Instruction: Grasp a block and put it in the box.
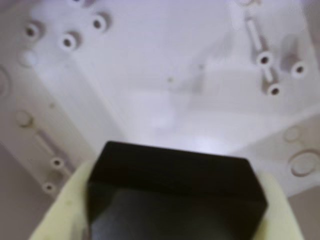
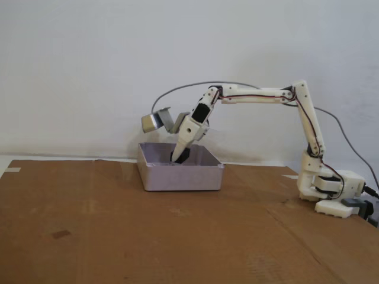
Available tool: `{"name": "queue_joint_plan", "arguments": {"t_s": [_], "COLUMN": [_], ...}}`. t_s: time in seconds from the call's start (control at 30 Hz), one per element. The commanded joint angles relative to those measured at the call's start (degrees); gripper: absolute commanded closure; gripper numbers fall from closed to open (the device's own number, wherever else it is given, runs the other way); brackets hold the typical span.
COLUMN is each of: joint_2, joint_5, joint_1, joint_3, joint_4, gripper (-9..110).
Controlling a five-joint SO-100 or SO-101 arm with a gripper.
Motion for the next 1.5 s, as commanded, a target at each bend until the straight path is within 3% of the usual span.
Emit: {"name": "queue_joint_plan", "arguments": {"t_s": [0.0, 0.9, 1.13, 1.47], "joint_2": [2.1, -0.2, -0.2, 0.0], "joint_5": [0.2, -0.4, -0.4, -0.4], "joint_1": [-1.5, -2.7, -2.7, -2.6], "joint_3": [-1.7, -1.9, -2.0, -2.3], "joint_4": [-2.3, -2.3, -2.3, -2.3], "gripper": [84, 83, 64, 49]}}
